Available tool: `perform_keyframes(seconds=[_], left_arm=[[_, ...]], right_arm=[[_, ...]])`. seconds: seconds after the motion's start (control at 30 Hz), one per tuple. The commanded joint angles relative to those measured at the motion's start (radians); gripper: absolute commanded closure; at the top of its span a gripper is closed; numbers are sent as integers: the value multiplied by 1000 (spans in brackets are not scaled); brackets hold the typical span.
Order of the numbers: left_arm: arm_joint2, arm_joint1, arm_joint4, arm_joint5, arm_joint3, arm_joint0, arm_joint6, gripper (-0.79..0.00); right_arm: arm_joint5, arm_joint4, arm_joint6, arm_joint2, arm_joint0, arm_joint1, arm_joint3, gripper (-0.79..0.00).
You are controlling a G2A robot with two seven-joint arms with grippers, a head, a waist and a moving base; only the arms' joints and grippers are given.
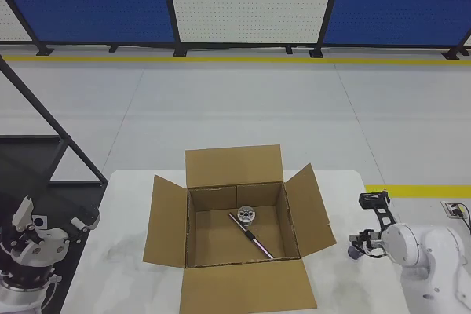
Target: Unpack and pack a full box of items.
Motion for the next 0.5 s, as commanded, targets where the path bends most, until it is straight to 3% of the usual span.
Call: perform_keyframes(seconds=[0.0,0.2,0.47], left_arm=[[0,0,0,0,0,0,0,-785],[0,0,0,0,0,0,0,-785],[0,0,0,0,0,0,0,-785]], right_arm=[[5,25,5,38,-9,4,-72,-785],[-22,121,19,103,-22,13,-322,-785],[-42,202,16,-4,-10,14,-601,-785]])
